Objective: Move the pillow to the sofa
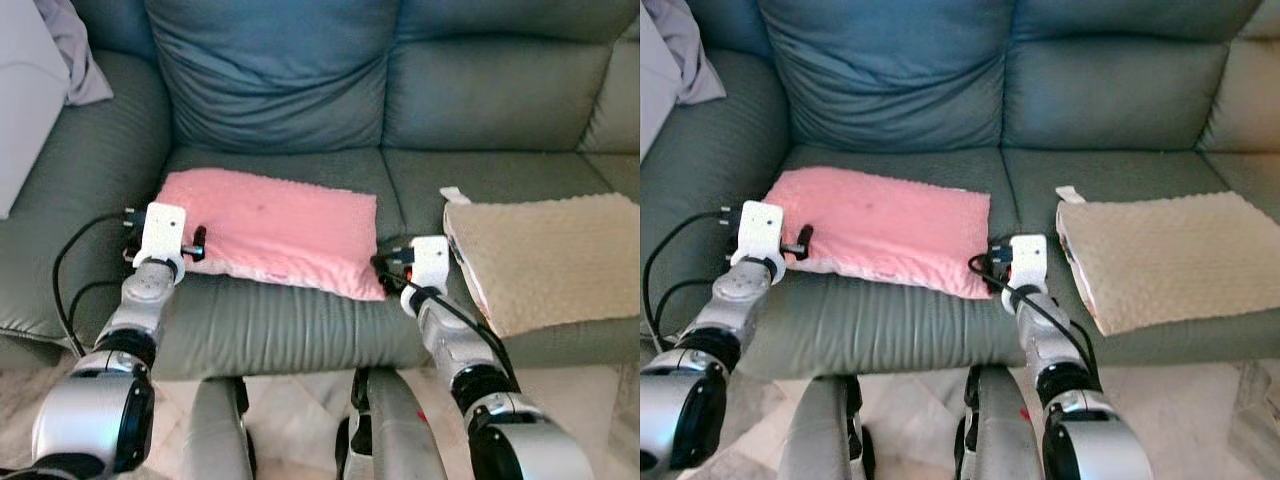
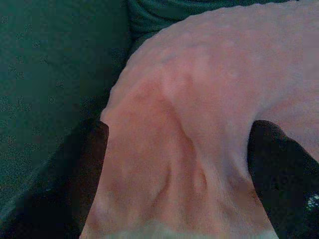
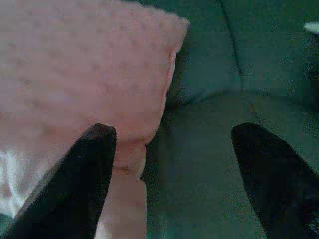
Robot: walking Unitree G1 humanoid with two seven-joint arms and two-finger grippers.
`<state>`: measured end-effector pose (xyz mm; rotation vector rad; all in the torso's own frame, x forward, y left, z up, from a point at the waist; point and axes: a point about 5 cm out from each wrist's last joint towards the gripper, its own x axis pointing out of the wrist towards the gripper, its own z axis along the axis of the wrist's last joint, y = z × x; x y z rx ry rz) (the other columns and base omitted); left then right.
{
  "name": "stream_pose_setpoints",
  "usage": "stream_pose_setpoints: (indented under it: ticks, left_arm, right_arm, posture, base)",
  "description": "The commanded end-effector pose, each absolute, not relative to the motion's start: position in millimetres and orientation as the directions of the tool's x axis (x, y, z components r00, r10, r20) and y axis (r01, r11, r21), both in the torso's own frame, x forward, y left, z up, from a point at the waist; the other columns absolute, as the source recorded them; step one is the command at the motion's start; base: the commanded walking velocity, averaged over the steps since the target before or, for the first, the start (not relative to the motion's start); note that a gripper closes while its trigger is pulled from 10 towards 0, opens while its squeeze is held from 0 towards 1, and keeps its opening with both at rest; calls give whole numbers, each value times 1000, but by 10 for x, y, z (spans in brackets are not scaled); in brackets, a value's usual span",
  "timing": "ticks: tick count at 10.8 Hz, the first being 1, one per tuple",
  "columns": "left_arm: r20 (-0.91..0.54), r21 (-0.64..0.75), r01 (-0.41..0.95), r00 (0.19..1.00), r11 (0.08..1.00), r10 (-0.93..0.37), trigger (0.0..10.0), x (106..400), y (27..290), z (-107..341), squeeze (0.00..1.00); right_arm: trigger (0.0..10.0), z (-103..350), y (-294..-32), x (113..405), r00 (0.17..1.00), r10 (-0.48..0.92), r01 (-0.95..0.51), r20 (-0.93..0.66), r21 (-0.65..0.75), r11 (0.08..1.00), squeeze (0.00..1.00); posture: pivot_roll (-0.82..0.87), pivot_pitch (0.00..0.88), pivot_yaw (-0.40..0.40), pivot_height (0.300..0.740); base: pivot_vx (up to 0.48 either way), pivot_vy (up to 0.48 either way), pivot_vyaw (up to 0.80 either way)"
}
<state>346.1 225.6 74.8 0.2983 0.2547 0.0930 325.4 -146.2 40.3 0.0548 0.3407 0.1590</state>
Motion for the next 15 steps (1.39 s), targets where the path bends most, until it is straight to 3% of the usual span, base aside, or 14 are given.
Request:
stream_pose_setpoints:
  ticks: [1, 11, 14, 15]
  left_arm:
    - [-252, 306, -58, 958, 950, 140, 10000, 3413, 2320, 704, 1000]
    - [-161, 215, 65, 987, 974, -30, 10000, 3094, 2151, 767, 1000]
    - [122, 290, -218, 974, 932, 190, 10000, 3104, 2491, 1335, 1000]
    - [119, 317, -260, 965, 912, 234, 10000, 3079, 2589, 1346, 78]
  right_arm:
    - [10000, 384, -1509, 3232, 926, 143, -121, -351, 82, 989, 1000]
    - [10000, 705, -1498, 3348, 963, 158, -164, -219, -9, 986, 1000]
    - [10000, 800, -1182, 3502, 945, 256, -239, -204, 101, 966, 1000]
    - [10000, 759, -1072, 3499, 925, 298, -270, -236, 143, 952, 1000]
  posture:
    - [-52, 75, -64, 618]
    - [4, 59, -71, 618]
    - [43, 81, -64, 618]
    - [55, 88, -64, 618]
  base:
    - [0, 0, 0]
    - [0, 0, 0]
    - [0, 0, 0]
    - [0, 0, 0]
